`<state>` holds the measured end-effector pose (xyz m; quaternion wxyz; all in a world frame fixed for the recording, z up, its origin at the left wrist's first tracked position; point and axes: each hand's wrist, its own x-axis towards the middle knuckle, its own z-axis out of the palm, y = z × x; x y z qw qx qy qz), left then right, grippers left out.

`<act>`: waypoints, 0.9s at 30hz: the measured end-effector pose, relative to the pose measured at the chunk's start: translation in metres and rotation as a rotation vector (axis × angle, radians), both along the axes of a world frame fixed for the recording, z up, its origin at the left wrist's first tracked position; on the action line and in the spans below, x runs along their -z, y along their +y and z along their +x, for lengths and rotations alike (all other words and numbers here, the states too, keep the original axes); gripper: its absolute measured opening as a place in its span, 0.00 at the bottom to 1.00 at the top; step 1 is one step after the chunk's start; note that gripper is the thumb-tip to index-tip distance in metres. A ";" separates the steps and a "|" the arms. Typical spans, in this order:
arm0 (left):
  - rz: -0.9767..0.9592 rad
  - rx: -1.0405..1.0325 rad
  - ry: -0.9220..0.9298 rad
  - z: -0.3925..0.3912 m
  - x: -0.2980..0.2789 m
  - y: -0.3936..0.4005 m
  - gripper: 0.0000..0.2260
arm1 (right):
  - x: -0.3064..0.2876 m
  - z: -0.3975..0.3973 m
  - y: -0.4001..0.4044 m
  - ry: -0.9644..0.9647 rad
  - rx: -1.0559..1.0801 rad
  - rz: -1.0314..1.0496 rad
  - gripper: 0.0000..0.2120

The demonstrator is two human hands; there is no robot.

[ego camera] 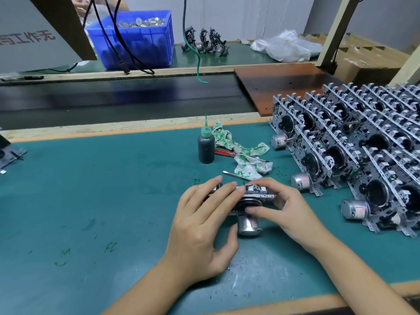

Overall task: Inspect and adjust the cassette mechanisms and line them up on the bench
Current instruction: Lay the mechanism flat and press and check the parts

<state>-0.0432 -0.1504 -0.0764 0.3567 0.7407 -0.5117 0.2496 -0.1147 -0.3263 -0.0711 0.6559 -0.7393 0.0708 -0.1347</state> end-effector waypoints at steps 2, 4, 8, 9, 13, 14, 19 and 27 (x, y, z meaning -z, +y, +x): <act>0.001 0.000 -0.012 0.000 -0.001 0.000 0.20 | -0.001 -0.001 0.000 0.003 -0.006 0.014 0.16; -0.007 -0.004 -0.015 0.001 -0.001 0.000 0.19 | -0.001 -0.001 0.001 0.007 -0.010 0.009 0.16; -0.015 0.009 0.004 -0.001 0.000 0.001 0.20 | -0.003 -0.001 0.001 0.018 -0.021 0.028 0.17; -0.013 0.010 0.003 -0.001 0.001 0.001 0.20 | -0.003 -0.002 0.001 0.023 -0.014 0.038 0.17; -0.017 0.002 -0.007 0.001 0.002 0.000 0.20 | -0.003 -0.003 0.001 0.046 -0.017 -0.027 0.18; -0.018 0.000 -0.016 0.002 0.002 0.000 0.21 | -0.004 -0.004 0.002 0.057 -0.016 -0.067 0.19; -0.039 -0.003 -0.027 0.003 0.004 -0.001 0.20 | -0.002 -0.022 -0.005 0.057 0.222 -0.678 0.16; -0.043 0.004 -0.022 0.003 0.005 -0.002 0.20 | 0.004 -0.029 -0.007 0.024 0.298 -1.133 0.21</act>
